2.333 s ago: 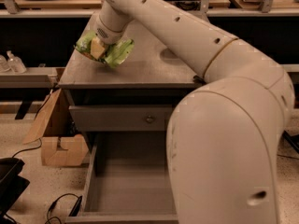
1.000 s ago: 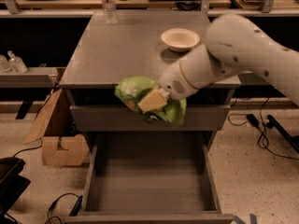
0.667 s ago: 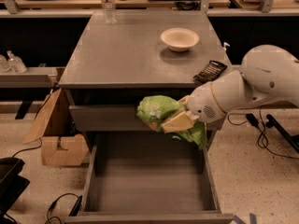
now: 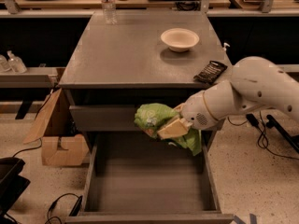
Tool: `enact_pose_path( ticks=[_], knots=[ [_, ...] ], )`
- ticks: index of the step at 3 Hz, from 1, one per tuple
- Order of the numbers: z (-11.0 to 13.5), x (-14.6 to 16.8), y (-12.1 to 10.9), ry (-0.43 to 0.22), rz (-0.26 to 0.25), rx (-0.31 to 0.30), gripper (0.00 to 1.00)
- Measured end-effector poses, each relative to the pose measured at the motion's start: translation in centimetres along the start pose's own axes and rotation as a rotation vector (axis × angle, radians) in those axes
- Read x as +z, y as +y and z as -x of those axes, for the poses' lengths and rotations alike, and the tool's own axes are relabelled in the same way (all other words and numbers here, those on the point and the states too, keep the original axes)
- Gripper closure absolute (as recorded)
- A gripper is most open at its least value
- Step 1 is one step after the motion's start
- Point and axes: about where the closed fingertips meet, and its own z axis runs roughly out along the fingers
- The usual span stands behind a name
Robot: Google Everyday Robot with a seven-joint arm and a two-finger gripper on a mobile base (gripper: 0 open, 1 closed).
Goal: Place green rice chip bag into middle drawer
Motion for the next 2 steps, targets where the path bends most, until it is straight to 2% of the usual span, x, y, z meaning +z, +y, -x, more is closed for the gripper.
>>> enact_pose_path(
  ticks=[1, 2],
  knots=[
    [-5.6, 6.7, -0.8, 0.045, 0.037, 0.057, 1.0],
    [-11.5, 13.4, -2.1, 0.075, 0.065, 0.088, 1.0]
  ],
)
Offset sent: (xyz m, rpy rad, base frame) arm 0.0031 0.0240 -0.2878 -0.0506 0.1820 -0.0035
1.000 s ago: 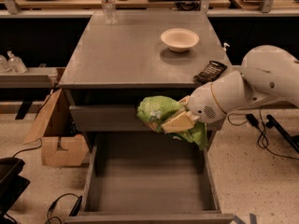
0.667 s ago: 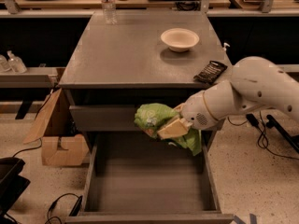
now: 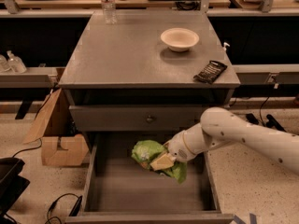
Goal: Place green rice chip bag into middle drawer
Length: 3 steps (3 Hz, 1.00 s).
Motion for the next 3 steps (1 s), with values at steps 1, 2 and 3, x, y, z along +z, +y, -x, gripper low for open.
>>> enact_pose_path(
  ticks=[1, 2, 3],
  knots=[
    [-5.1, 5.8, -3.5, 0.014, -0.001, 0.065, 1.0],
    [-7.4, 8.3, -5.3, 0.025, -0.011, 0.116, 1.0],
    [-7.5, 8.5, -5.1, 0.026, -0.006, 0.116, 0.82]
  ],
)
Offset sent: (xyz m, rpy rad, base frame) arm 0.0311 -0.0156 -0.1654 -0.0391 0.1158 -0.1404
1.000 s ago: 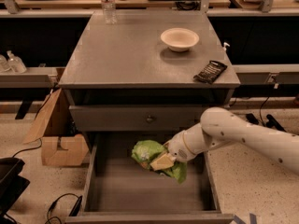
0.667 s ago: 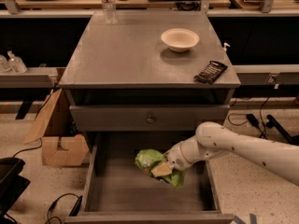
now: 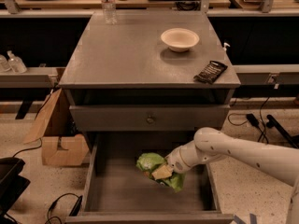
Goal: Place green rice chip bag into middle drawer
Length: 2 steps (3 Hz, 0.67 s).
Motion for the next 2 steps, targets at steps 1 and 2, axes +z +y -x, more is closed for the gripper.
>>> enact_pose_path(
  ticks=[1, 2],
  knots=[
    [0.01, 0.15, 0.12, 0.001, 0.004, -0.001, 0.58],
    [-0.01, 0.32, 0.23, 0.002, 0.007, -0.001, 0.35]
  ],
)
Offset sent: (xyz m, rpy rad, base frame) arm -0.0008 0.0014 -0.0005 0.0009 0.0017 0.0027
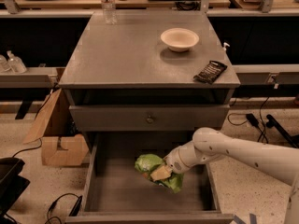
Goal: Place green rice chip bag into middle drawer
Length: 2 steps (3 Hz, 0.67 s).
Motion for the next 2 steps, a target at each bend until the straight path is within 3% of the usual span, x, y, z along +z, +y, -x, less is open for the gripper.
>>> enact_pose_path(
  ticks=[1, 2],
  knots=[
    [-0.01, 0.18, 0.11, 0.001, 0.004, -0.001, 0.12],
    [-0.02, 0.32, 0.2, 0.002, 0.007, -0.001, 0.0]
  ],
)
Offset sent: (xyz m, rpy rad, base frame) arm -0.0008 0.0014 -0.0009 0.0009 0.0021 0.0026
